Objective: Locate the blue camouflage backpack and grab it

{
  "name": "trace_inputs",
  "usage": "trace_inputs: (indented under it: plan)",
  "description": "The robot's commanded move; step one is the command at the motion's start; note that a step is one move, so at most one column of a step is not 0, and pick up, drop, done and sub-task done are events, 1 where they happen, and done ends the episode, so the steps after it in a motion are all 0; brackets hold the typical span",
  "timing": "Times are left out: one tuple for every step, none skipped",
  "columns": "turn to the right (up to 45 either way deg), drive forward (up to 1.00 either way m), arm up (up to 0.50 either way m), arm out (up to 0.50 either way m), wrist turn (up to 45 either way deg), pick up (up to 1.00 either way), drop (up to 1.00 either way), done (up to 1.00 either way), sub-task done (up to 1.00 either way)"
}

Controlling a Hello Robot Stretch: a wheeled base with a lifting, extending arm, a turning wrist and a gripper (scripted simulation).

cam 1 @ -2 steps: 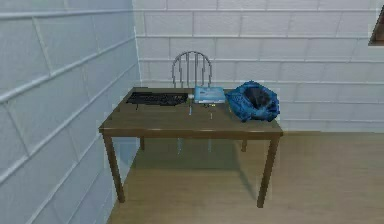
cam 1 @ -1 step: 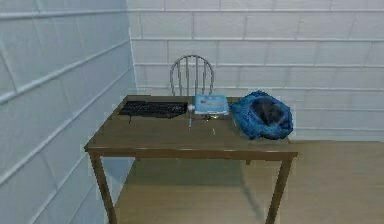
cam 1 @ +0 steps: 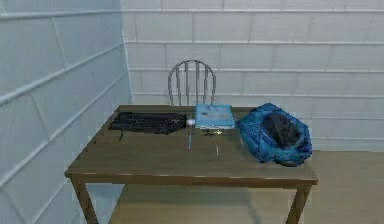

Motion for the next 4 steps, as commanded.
trace_inputs:
  plan:
    - [45.0, 0.0, 0.0, 0.0, 0.0, 0.0, 0.0, 0.0, 0.0]
    - [18.0, 0.0, 0.0, 0.0, 0.0, 0.0, 0.0, 0.0, 0.0]
    - [0.0, 0.35, 0.0, 0.0, 0.0, 0.0, 0.0, 0.0, 0.0]
    - [-45.0, 0.0, 0.0, 0.0, 0.0, 0.0, 0.0, 0.0, 0.0]
